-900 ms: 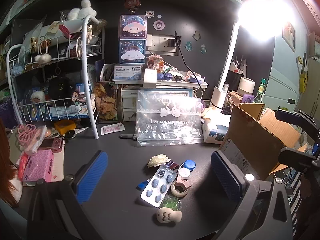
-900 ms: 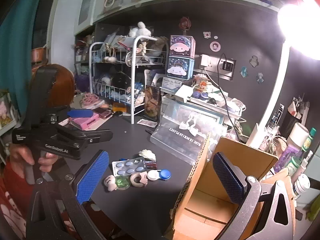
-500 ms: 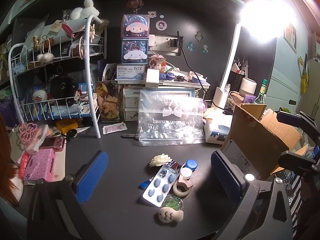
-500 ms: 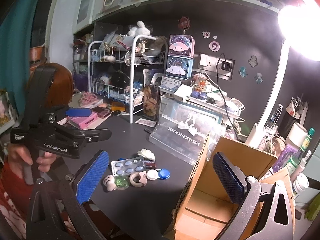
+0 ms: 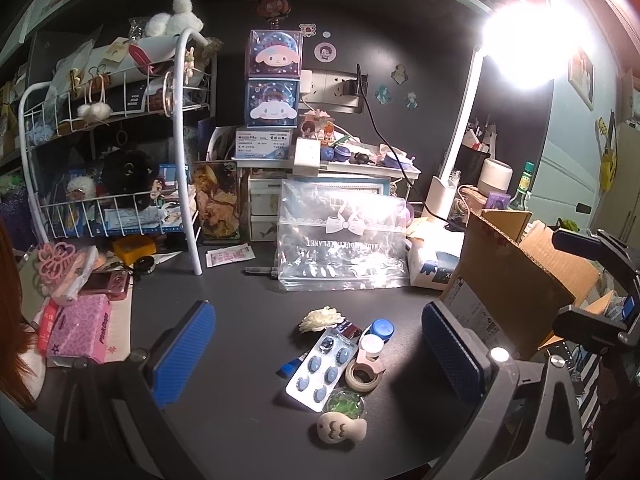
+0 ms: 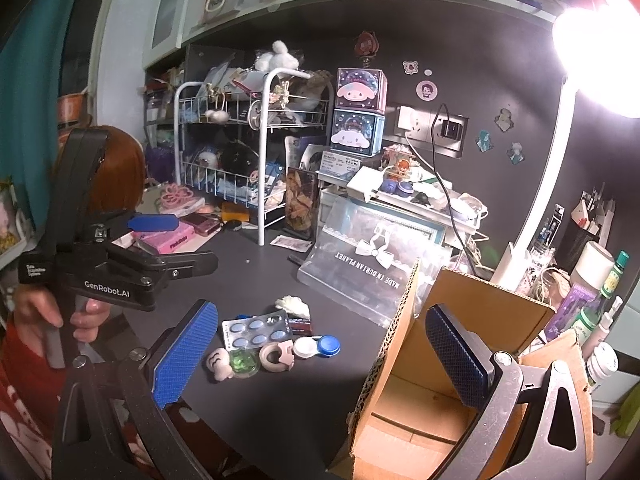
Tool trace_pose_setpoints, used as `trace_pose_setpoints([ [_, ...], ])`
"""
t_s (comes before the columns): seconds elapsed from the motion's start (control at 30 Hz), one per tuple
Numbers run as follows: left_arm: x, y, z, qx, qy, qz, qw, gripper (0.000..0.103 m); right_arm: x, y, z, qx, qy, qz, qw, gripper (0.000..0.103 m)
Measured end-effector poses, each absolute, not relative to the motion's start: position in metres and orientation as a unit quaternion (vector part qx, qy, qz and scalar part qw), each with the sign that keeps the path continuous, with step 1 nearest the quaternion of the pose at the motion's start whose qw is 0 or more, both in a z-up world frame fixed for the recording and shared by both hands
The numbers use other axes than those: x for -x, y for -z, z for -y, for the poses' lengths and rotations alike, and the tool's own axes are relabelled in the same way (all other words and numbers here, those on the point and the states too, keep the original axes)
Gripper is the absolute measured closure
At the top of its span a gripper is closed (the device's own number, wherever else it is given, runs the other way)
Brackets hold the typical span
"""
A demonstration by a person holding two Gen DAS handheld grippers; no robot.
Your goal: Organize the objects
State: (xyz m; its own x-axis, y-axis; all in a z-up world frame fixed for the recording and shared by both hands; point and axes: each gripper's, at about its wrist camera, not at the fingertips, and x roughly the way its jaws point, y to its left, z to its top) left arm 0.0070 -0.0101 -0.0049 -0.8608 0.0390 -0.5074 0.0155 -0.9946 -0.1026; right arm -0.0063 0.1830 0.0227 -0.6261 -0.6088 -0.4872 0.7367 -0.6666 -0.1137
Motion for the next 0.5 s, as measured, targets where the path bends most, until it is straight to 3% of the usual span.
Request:
trace_pose_setpoints([
  [0.5,-0.0070,0.0020,0.0145,0.263,-0.963,0.054,0.002,0.000,-0.0023,-0.0216,-0.1807,-0.197,0.889,-0.163,0.380,0.000],
])
